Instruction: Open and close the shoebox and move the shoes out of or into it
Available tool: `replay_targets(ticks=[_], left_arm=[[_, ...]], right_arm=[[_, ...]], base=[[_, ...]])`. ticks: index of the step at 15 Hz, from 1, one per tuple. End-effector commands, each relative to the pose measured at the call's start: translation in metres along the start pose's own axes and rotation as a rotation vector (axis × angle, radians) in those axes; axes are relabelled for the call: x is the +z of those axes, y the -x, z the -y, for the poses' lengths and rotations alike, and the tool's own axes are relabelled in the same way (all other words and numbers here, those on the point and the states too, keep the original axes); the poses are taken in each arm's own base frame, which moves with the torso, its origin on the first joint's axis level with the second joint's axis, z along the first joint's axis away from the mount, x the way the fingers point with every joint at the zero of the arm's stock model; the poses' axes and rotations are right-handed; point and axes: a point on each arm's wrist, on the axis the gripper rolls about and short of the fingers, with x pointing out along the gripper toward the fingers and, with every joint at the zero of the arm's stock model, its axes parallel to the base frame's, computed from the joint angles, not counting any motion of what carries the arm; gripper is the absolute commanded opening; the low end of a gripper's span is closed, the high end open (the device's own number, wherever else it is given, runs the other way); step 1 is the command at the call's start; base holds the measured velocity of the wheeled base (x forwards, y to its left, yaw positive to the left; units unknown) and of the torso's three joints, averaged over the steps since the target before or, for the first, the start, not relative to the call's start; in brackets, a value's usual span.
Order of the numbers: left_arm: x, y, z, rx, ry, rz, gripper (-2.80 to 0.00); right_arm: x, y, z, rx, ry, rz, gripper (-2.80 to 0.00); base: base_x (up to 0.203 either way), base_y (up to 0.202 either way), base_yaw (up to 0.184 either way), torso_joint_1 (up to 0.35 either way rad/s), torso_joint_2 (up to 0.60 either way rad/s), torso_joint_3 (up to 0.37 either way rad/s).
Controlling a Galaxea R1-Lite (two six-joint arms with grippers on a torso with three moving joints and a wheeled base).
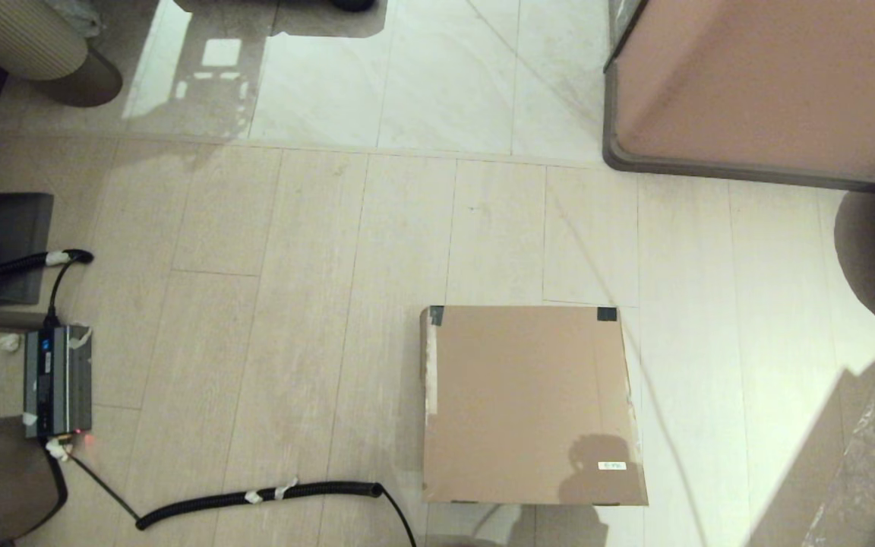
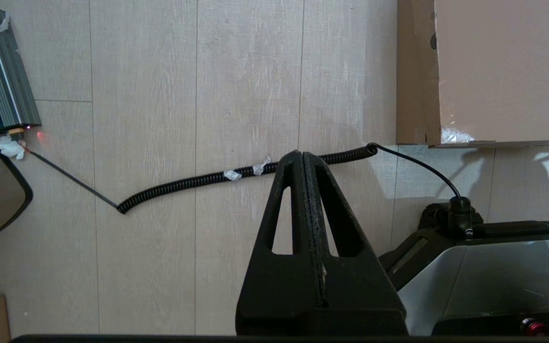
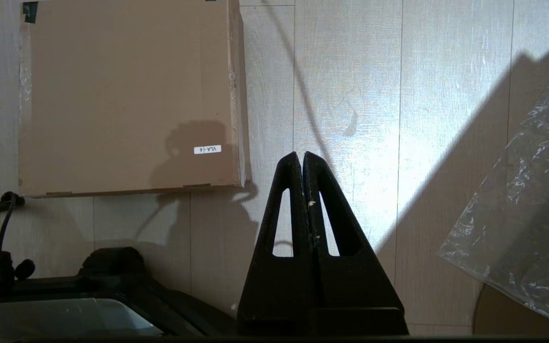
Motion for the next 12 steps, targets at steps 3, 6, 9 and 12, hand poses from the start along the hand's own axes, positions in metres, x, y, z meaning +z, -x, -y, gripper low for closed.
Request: replay_targets(ticks=[3,6,9,12], left_arm=[[-0.0001,0.0,0.0,0.0,0.0,-0.001,-2.8],[-0.0001,0.0,0.0,0.0,0.0,-0.001,-2.8],[-0.0001,0.0,0.0,0.0,0.0,-0.001,-2.8],[-0.0001,0.0,0.0,0.0,0.0,-0.001,-2.8]], right_arm=[[0.0,-0.0001,0.0,0.0,0.0,-0.002,-2.8],[0.0,-0.0001,0.0,0.0,0.0,-0.002,-2.8],[0.0,-0.0001,0.0,0.0,0.0,-0.002,-2.8],[0.0,-0.0001,0.0,0.0,0.0,-0.002,-2.8]], base=[[0.0,0.0,0.0,0.0,0.0,0.0],[0.0,0.0,0.0,0.0,0.0,0.0],[0.0,0.0,0.0,0.0,0.0,0.0],[0.0,0.0,0.0,0.0,0.0,0.0]])
